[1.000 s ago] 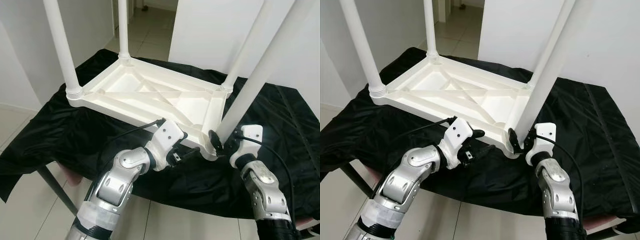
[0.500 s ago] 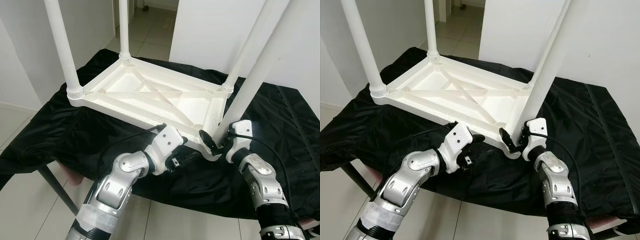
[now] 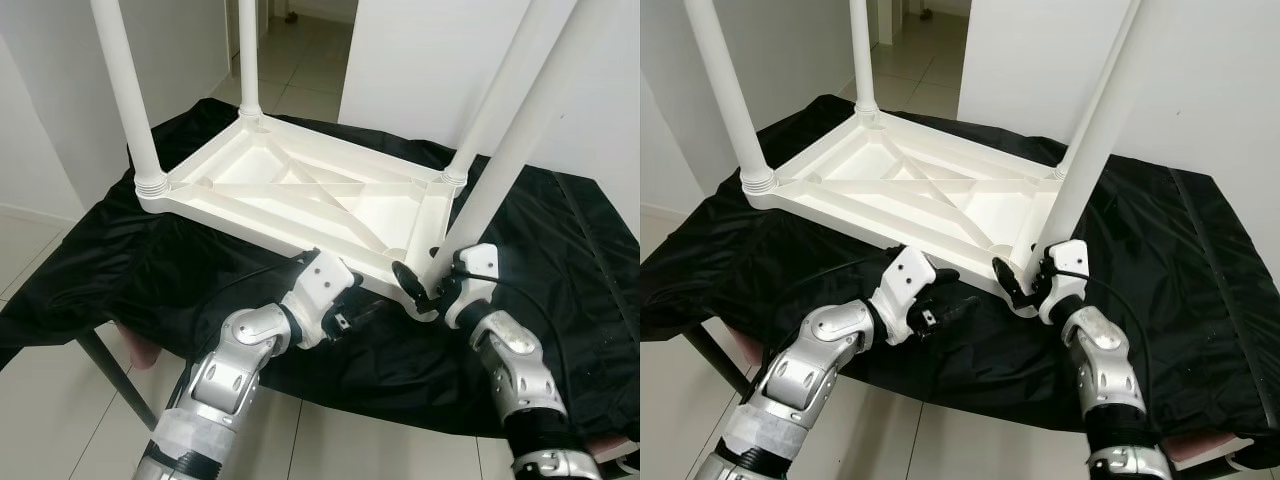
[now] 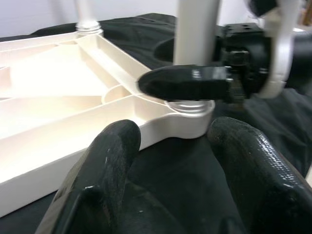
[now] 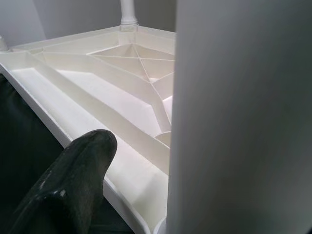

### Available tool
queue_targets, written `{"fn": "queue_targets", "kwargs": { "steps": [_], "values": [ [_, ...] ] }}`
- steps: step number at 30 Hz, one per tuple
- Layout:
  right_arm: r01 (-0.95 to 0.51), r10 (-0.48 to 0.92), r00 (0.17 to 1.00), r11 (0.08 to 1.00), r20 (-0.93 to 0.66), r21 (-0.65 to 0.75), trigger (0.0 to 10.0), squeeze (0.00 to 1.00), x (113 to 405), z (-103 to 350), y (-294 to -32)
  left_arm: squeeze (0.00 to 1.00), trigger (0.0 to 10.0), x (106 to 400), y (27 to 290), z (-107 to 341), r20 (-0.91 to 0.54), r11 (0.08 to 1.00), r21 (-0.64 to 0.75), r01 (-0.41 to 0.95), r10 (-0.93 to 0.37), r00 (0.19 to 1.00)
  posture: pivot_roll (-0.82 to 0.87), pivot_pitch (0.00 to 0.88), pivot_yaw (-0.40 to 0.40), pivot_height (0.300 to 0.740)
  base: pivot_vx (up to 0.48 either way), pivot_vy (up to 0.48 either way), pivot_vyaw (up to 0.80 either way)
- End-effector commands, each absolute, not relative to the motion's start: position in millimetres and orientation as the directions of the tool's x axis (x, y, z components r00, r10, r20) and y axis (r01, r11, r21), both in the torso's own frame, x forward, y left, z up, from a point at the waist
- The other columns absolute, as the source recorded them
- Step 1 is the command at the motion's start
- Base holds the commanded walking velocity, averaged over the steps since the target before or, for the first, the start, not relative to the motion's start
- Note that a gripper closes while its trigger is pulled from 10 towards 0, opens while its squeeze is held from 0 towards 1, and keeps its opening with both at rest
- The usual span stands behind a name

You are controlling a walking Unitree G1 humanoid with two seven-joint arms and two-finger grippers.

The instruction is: Building children table

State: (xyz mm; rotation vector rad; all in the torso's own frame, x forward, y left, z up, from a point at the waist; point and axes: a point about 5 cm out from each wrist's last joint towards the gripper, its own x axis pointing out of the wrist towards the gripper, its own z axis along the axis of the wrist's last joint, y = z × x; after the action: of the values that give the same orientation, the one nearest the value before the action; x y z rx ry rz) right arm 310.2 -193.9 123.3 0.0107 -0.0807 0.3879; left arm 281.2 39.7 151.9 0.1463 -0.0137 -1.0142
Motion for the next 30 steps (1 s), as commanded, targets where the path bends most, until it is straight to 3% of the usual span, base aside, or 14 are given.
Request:
{"fn": "queue_targets", "kwargs": {
  "steps": [1,26,30],
  "values": [
    [-0.355,0.351,0.931,0.935,0.099,0.023,10.0,0.0,307,123,-195,0.0,10.0,289,41,154,-0.012,0.651,0.12,0.749,-0.754,0.657,0.02,0.0,-0.114,0.74,0.0,0.0,0.0],
    [-0.284,0.28,0.957,0.958,0.081,0.039,10.0,0.0,303,115,-190,0.0,10.0,300,54,149,-0.058,0.686,0.086,0.722,-0.72,0.691,0.01,0.0,-0.087,0.74,0.0,0.0,0.0],
    [-0.286,0.285,0.954,0.958,0.091,-0.001,10.0,0.0,304,115,-186,0.0,10.0,304,53,150,-0.064,0.683,0.093,0.725,-0.722,0.688,-0.02,0.0,-0.037,0.74,0.0,0.0,0.0]
  ]
}}
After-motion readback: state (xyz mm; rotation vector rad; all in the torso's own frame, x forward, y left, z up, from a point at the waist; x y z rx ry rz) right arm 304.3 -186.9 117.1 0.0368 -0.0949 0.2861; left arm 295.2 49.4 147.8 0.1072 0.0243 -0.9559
